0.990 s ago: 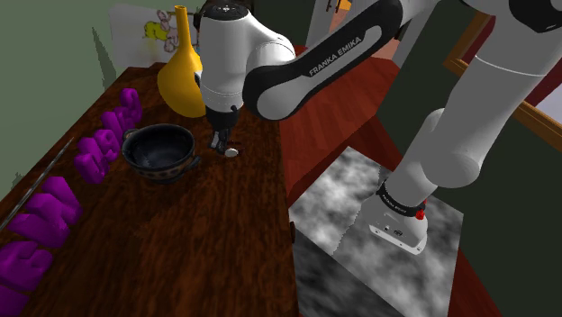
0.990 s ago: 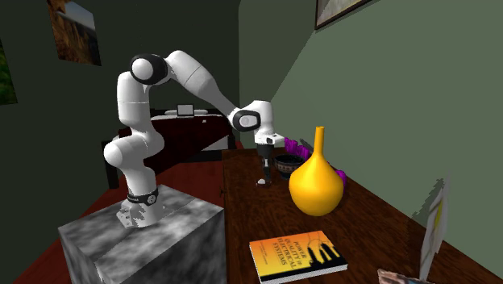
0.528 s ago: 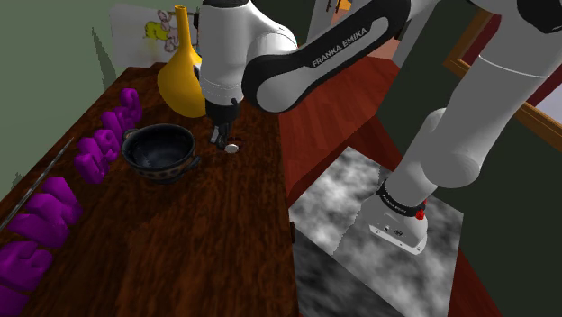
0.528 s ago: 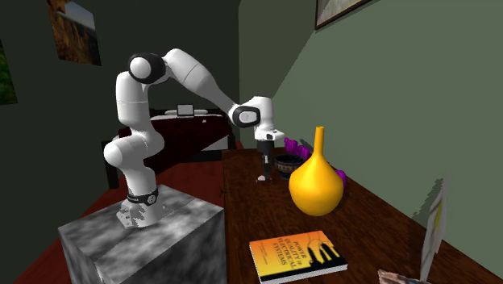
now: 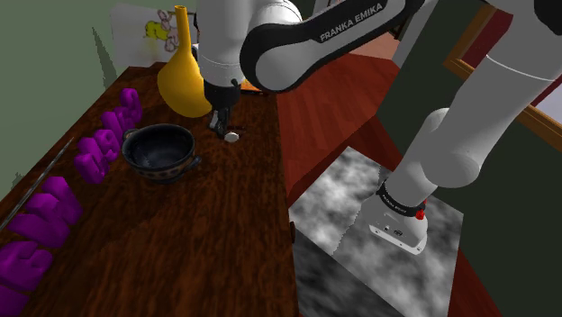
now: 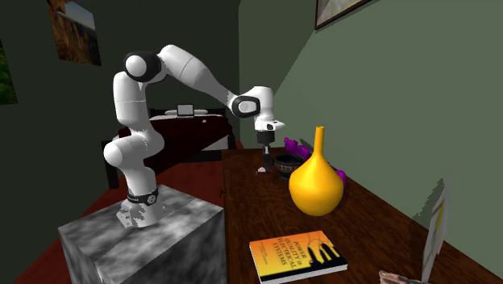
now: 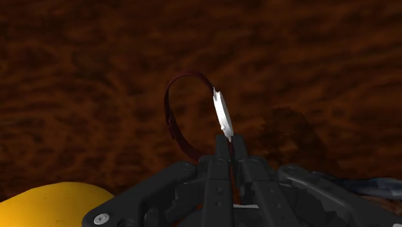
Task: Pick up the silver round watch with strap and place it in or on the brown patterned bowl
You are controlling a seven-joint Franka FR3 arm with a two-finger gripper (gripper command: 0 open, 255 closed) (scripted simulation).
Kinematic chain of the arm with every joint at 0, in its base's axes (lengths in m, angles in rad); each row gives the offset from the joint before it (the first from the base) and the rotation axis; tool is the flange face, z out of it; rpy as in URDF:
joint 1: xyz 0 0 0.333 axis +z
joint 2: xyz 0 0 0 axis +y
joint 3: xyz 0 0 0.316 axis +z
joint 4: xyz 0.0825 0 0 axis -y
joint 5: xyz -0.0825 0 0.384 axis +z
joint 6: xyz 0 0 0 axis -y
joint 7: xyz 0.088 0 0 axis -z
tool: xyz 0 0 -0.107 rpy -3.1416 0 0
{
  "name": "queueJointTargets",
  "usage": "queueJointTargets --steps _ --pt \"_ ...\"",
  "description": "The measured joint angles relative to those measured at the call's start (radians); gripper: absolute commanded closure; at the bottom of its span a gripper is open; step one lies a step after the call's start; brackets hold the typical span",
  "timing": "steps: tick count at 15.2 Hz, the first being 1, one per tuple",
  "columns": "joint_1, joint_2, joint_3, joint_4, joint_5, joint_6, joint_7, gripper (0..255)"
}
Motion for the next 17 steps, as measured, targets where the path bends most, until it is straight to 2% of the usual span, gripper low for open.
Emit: queueJointTargets --steps 17 --pt "0.0 -0.083 -0.005 0.152 0.054 -0.224 -0.052 255"
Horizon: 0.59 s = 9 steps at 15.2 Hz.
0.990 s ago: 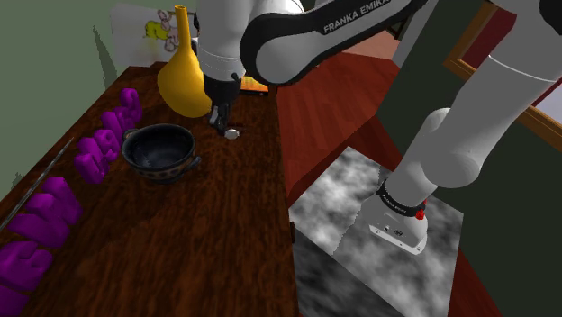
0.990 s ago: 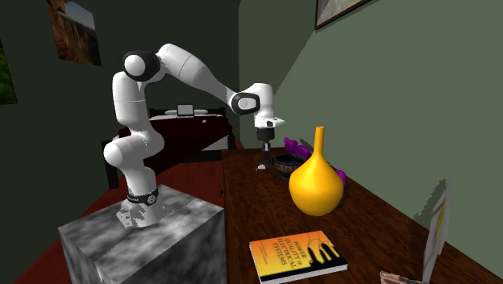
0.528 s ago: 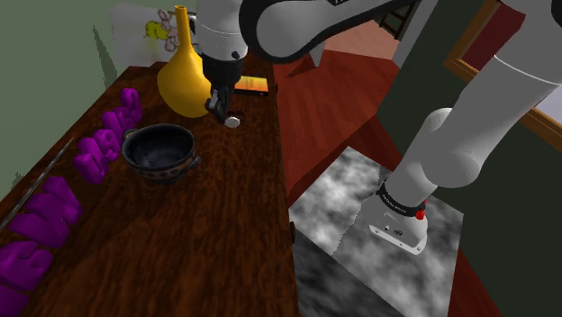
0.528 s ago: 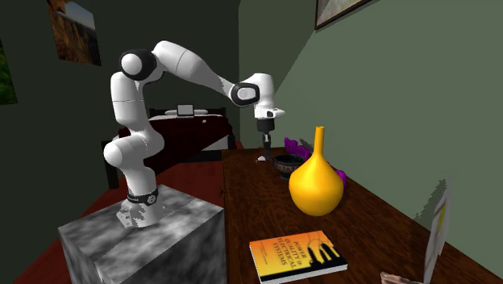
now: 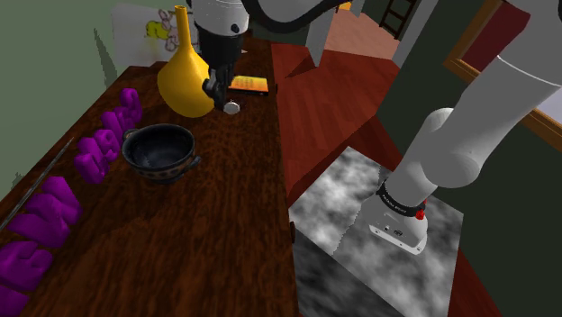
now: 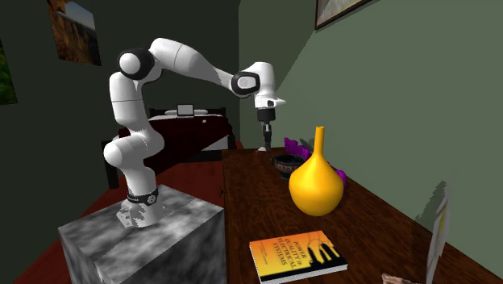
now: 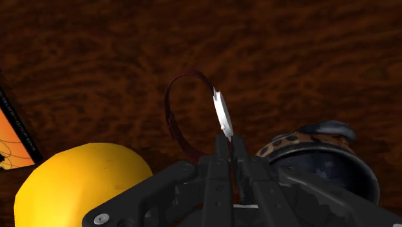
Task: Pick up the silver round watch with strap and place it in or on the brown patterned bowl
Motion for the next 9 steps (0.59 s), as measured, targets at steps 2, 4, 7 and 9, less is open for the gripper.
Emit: queueJointTargets --steps 2,4,7,9 --pt "0.0 -0.005 -0.001 0.021 0.003 -0.025 -0.004 255" --pt "-0.001 -0.01 -0.002 0.04 0.006 -0.049 -0.008 255" --pt "0.016 0.064 0.024 0.145 -0.028 -0.091 0.041 255" --pt "0.036 0.146 0.043 0.236 -0.066 -0.114 0.088 255"
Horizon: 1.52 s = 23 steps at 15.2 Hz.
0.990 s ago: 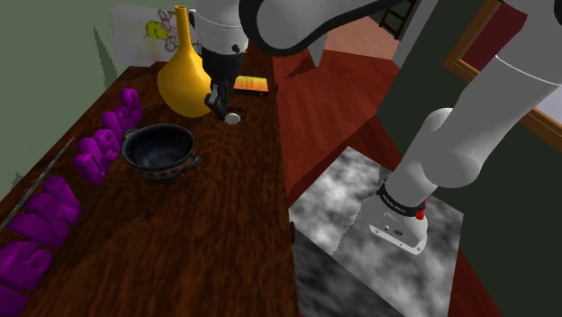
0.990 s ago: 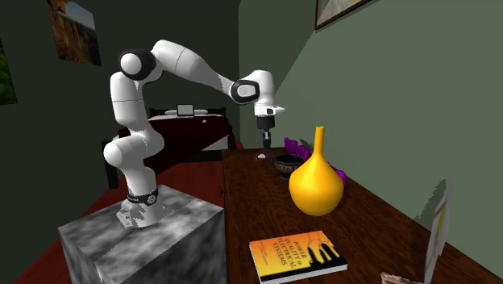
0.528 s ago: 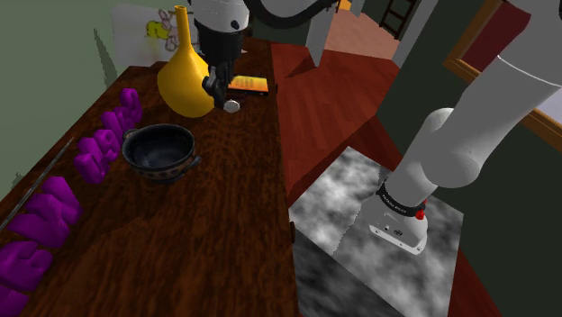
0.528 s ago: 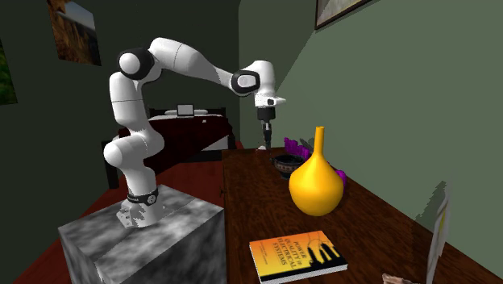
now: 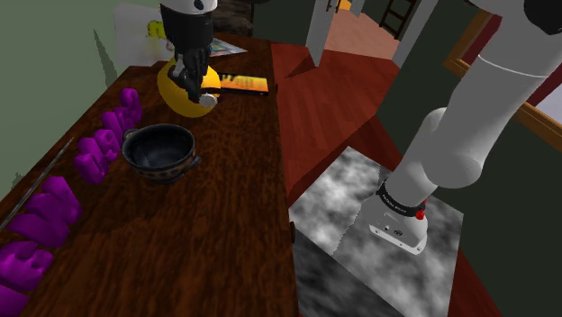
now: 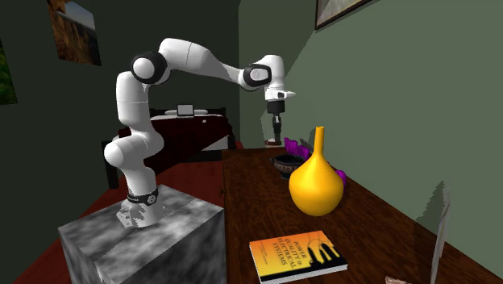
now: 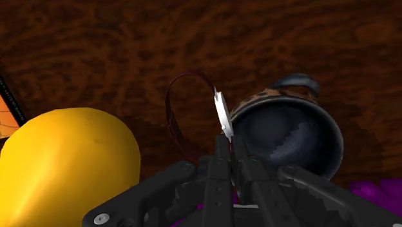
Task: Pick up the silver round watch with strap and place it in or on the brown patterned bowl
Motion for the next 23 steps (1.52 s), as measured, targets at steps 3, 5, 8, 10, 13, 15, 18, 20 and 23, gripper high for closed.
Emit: queueJointTargets --steps 3,5,8,10,13,15,18,20,23 --pt "0.042 0.11 0.021 0.146 -0.054 -0.056 0.062 255" --pt "0.083 0.212 0.028 0.284 -0.102 -0.109 0.099 255" --pt "0.158 0.35 0.028 0.478 -0.163 -0.183 0.144 255" --pt "0.186 0.396 0.026 0.545 -0.182 -0.209 0.157 255" --pt "0.186 0.403 0.025 0.52 -0.186 -0.181 0.165 255" --pt "0.183 0.403 0.024 0.494 -0.187 -0.154 0.17 255" --pt "0.178 0.406 0.022 0.459 -0.19 -0.118 0.176 255" --pt "0.172 0.401 0.021 0.423 -0.19 -0.087 0.181 255" --pt "0.167 0.402 0.02 0.383 -0.193 -0.047 0.188 255"
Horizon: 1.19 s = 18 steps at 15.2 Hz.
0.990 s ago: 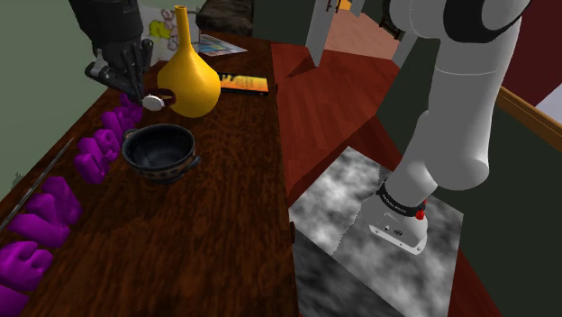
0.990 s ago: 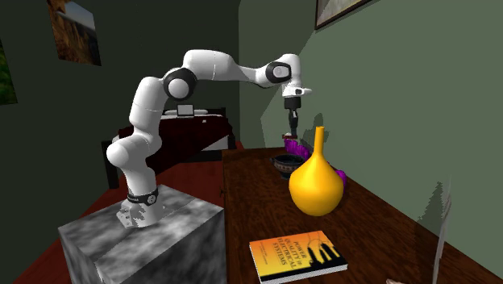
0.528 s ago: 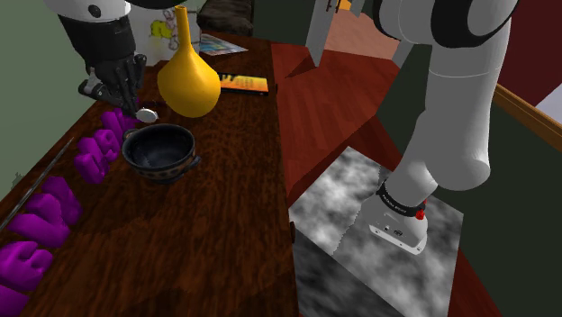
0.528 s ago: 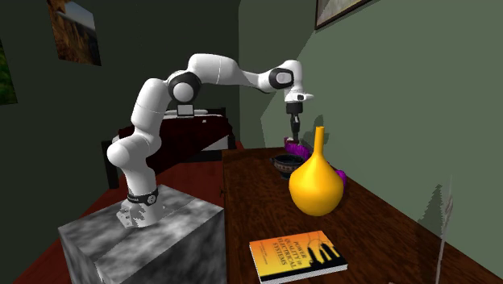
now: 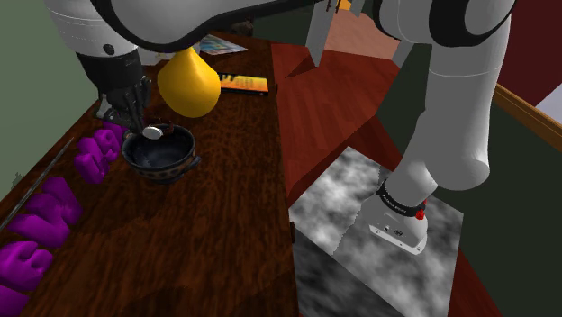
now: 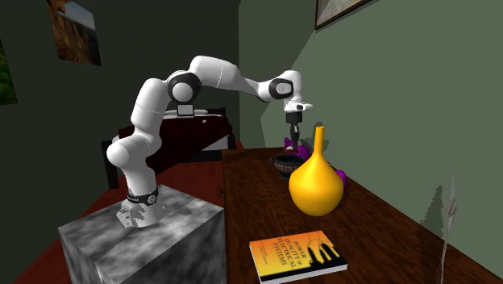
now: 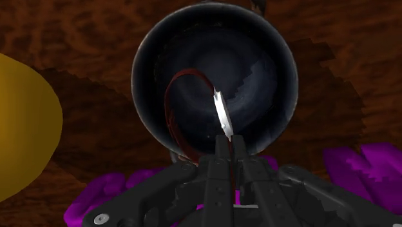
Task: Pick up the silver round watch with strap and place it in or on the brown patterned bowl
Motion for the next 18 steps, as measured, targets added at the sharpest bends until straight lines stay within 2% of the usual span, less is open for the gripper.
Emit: queueJointTargets --steps 3,9,10,16,18 --pt "-0.004 0.003 -0.002 -0.035 -0.004 0.037 0.007 255" --pt "-0.004 0.008 -0.003 -0.038 -0.006 0.044 0.008 255" --pt "-0.004 0.008 -0.003 -0.038 -0.006 0.044 0.008 0" --pt "-0.004 0.008 -0.003 -0.038 -0.006 0.044 0.008 0" --pt "-0.002 -0.006 0.001 -0.017 0.001 0.011 0.003 0"
